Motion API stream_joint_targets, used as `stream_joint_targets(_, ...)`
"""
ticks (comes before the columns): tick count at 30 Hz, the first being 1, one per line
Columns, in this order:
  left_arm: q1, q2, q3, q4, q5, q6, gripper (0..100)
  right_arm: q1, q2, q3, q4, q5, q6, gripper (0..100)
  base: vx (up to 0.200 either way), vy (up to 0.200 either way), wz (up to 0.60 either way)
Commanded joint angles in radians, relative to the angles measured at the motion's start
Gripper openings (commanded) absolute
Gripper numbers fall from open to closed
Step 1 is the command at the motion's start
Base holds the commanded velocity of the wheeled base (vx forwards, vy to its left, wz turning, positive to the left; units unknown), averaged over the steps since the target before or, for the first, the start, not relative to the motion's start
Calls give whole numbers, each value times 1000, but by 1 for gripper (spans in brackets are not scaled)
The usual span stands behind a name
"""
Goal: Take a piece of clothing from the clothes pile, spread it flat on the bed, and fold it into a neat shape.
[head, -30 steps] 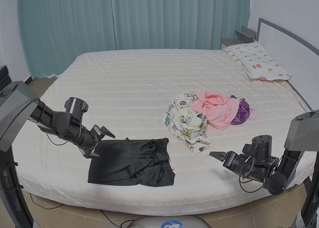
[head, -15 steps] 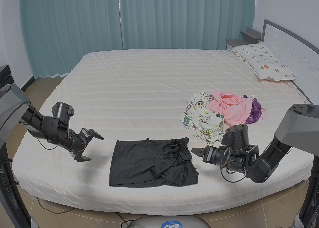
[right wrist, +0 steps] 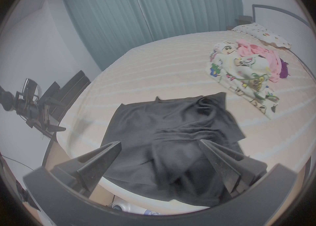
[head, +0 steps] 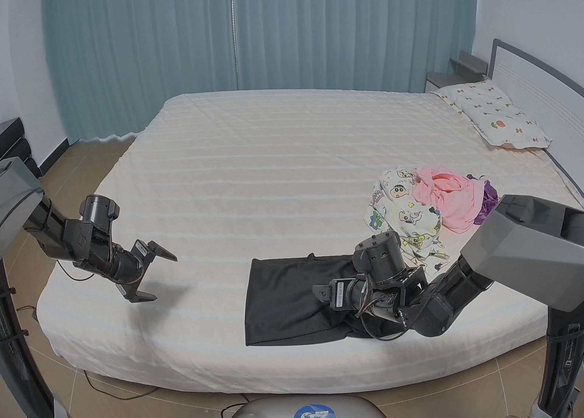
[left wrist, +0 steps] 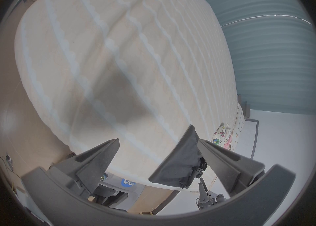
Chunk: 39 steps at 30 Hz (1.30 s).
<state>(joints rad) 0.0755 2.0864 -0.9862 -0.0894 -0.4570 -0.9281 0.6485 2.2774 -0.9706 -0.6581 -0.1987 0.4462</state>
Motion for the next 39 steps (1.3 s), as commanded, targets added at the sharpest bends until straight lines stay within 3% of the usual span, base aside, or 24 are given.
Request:
stream_joint_targets(1, 0, -16, 9, -1, 0, -2, 100, 2, 63, -59, 12, -44, -29, 100, 0, 0, 0)
stream_joint_targets(13, 0, -2, 9, -3, 3, 5, 100, -9, 109, -85, 63, -97, -69, 100, 0, 0, 0)
stream_joint_targets(14, 0, -3, 9, -3, 3, 5, 100, -9, 105, -82, 63, -97, -67, 0, 0, 0, 0)
stream_joint_targets(30, -2, -2, 7, -3, 4, 6, 100, -79, -196, 273, 60, -71, -20, 0, 0, 0, 0)
stream_joint_targets(39, -3, -2, 7, -3, 8, 6, 100, -144, -196, 421, -44, -24, -3, 0, 0, 0, 0)
